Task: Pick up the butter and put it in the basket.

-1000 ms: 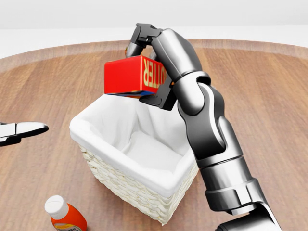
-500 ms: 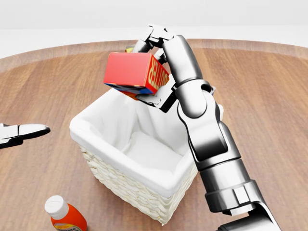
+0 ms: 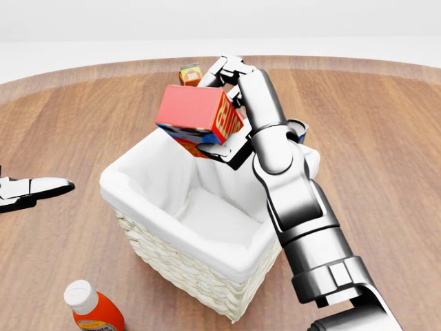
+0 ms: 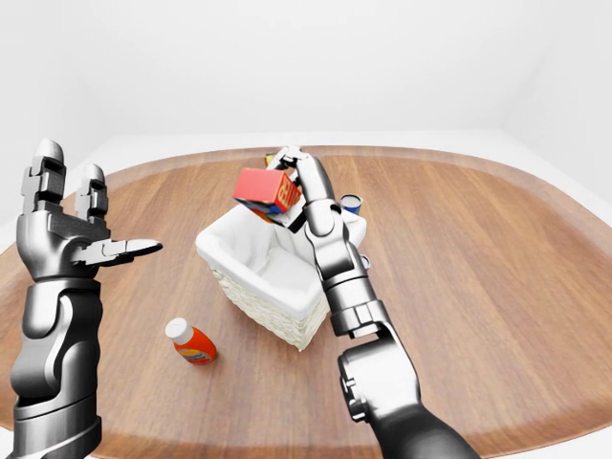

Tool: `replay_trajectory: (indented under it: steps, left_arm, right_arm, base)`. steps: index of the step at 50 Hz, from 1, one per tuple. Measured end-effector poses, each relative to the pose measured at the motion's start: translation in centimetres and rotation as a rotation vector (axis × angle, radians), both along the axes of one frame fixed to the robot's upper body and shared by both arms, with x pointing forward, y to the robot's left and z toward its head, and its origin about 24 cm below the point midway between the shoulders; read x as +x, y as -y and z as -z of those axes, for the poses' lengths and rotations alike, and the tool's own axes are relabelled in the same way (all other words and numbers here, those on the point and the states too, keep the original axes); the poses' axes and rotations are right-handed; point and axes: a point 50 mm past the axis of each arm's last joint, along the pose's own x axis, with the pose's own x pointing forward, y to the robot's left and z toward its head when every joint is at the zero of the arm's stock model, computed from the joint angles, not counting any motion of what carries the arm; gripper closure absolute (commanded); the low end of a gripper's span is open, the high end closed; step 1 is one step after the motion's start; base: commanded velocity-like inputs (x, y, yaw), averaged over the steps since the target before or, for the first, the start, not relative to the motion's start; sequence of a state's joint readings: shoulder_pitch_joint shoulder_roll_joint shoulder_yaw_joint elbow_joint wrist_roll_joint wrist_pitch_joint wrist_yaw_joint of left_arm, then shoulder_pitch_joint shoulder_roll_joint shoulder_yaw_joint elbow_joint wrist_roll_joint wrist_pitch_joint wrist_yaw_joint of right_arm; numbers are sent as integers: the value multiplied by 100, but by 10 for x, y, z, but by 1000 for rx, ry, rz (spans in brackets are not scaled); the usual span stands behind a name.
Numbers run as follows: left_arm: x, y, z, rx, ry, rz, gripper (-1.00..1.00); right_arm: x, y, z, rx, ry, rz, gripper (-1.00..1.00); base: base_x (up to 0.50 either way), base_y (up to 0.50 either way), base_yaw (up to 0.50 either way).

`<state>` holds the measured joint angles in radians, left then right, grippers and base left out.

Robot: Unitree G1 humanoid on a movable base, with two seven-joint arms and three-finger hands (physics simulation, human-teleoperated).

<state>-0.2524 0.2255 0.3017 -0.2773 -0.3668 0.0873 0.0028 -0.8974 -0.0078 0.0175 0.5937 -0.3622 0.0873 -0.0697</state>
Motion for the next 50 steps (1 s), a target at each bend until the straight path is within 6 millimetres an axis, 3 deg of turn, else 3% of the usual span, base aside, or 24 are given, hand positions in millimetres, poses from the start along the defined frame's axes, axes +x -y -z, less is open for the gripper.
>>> replay_trajectory:
  steps: [50]
  left_arm:
    - [1, -2, 5, -7, -20, -1, -100]
  right_arm:
    - [7, -3, 64, 5, -278, 82, 100]
  base:
    - [0, 0, 0]
